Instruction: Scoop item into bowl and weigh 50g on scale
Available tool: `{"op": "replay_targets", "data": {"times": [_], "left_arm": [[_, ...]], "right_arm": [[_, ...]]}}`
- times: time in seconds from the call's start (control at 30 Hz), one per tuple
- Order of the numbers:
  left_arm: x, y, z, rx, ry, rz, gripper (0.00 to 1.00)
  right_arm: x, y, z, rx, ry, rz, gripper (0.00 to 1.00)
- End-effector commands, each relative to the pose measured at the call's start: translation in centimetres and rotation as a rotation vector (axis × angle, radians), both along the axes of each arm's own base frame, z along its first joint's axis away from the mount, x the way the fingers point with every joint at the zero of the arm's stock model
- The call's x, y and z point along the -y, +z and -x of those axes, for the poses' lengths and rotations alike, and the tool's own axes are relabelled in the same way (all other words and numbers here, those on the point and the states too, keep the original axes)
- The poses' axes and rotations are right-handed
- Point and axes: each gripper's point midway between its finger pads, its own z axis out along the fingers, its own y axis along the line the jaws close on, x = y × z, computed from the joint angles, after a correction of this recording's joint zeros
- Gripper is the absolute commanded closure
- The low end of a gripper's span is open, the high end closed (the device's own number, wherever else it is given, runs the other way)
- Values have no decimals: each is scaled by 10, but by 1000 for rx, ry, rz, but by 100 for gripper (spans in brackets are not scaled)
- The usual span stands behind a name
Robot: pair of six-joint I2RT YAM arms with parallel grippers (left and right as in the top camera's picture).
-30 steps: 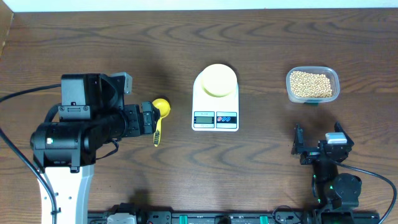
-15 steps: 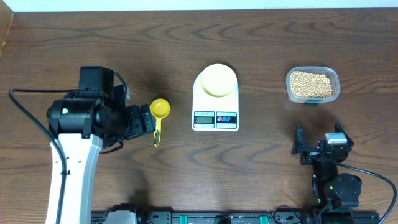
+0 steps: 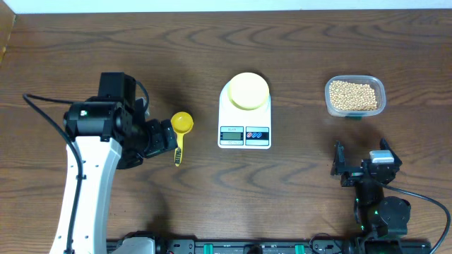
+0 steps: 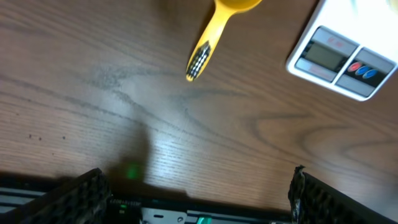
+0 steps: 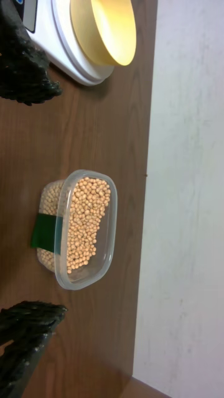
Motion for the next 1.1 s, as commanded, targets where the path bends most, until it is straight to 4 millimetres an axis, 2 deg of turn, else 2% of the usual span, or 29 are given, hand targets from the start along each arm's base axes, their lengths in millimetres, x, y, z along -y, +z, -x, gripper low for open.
{"op": "replay_targets", "data": {"times": [0.0,0.33,1.07], "left_arm": [[-3,-18,6,-52,13,-16,6],[-4,-49,4,-52,14,-17,6],[-4,-49,-8,-2,14,-20,6]], "right_arm": [[2,-1,0,-2,-6,12,1],[2,-1,0,-2,-6,12,1],[2,-1,0,-2,-6,12,1]]}}
